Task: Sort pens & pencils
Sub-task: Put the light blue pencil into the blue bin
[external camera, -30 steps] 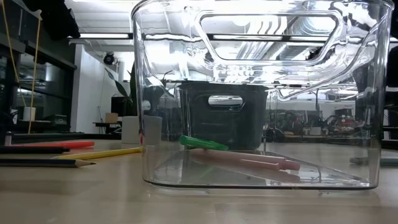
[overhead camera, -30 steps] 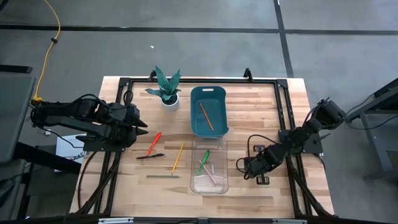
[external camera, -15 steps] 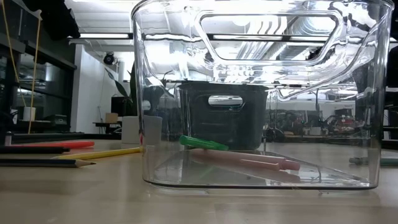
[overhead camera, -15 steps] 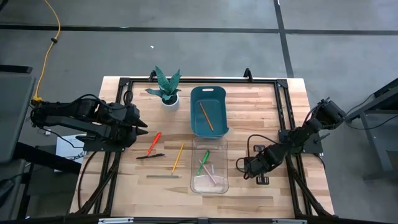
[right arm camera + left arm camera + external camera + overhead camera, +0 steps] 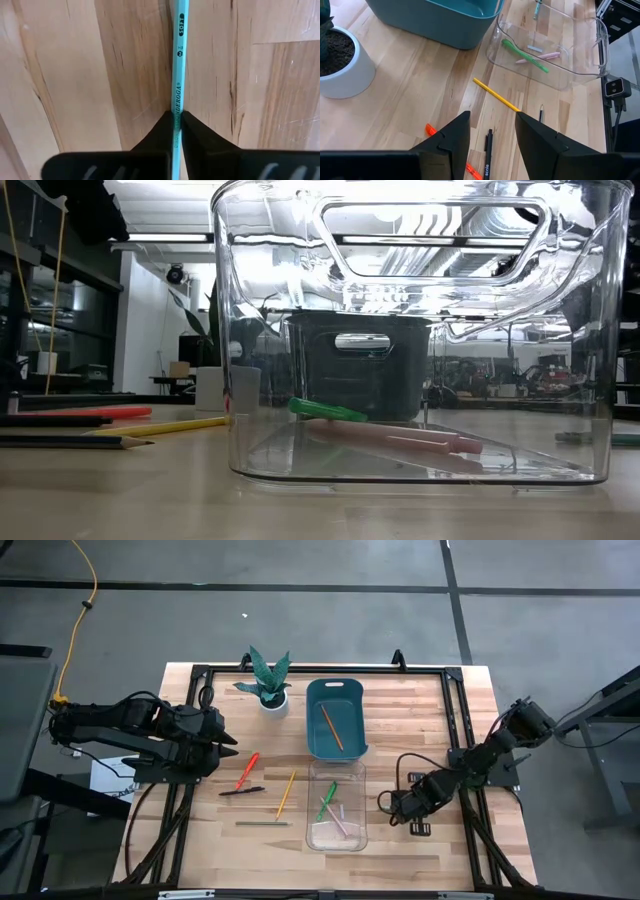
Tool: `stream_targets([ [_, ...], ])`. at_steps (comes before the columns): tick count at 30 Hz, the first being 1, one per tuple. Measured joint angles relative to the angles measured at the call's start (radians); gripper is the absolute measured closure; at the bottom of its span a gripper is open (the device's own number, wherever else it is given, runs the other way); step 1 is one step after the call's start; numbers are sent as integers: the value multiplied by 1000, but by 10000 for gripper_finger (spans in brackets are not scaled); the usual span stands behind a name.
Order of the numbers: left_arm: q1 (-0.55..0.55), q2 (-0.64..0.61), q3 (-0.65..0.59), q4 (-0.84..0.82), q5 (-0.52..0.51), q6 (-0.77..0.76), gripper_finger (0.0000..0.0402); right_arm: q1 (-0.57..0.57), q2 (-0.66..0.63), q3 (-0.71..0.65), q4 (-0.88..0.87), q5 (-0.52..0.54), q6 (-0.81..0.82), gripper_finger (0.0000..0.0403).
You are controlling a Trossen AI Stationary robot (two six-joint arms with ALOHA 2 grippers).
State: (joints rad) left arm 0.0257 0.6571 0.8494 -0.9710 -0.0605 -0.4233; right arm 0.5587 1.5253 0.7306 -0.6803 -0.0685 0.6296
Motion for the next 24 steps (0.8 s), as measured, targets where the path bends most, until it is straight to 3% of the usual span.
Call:
stream_targets([
  [9, 0, 0, 0, 0, 5, 7, 256, -1, 2, 53, 8, 15, 25, 398],
  [16, 0, 0, 0, -6, 23, 11, 256, 1, -8, 98, -84, 15, 29, 398],
  [24, 0, 0, 0, -6, 24, 28, 256, 35, -151, 101, -218, 67, 156, 399],
])
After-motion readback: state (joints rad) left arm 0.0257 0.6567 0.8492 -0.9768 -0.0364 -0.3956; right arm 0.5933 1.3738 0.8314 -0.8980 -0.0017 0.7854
